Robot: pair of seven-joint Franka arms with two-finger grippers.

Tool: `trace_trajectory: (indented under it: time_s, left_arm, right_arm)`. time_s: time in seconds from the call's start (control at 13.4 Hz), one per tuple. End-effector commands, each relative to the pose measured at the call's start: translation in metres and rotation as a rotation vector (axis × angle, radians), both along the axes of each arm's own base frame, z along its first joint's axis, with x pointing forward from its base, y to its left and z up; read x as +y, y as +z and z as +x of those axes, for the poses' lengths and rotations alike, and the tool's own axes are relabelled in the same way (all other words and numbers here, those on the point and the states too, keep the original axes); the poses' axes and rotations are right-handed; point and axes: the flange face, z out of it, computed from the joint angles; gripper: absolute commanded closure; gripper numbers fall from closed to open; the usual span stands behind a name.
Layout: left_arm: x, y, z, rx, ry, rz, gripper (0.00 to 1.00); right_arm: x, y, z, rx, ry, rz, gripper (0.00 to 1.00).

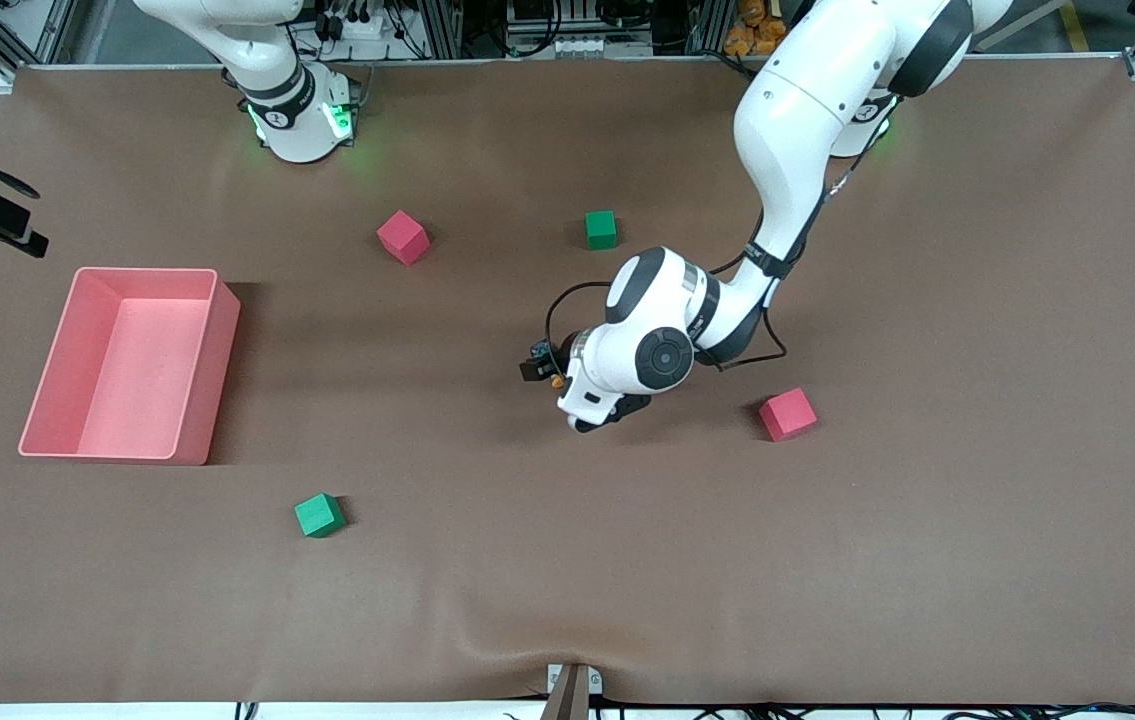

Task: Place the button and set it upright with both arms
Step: 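Reach the left gripper over the button lying on its side, then lower the left gripper and grasp the button body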

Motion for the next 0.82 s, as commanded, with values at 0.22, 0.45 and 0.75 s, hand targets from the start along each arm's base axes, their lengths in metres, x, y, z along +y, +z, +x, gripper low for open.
trace_trajectory:
  time_s: [0.22, 0.45, 0.75]
  left_arm:
    - [-0.014, -0.027, 0.000, 0.020, 0.017, -0.015, 0.00]
    - [-0.015, -0.029, -0.002, 0.033, 0.036, -0.004, 0.02]
    - [-0.014, -0.036, -0.004, 0.047, 0.047, 0.008, 0.14]
  right_arm:
    - [-0.005, 0.000, 0.001, 0.007, -0.012, 0.004, 0.00]
    - [-0.003, 0.000, 0.001, 0.007, -0.009, 0.004, 0.00]
    - [-0.004, 0.001, 0.001, 0.004, -0.010, 0.004, 0.00]
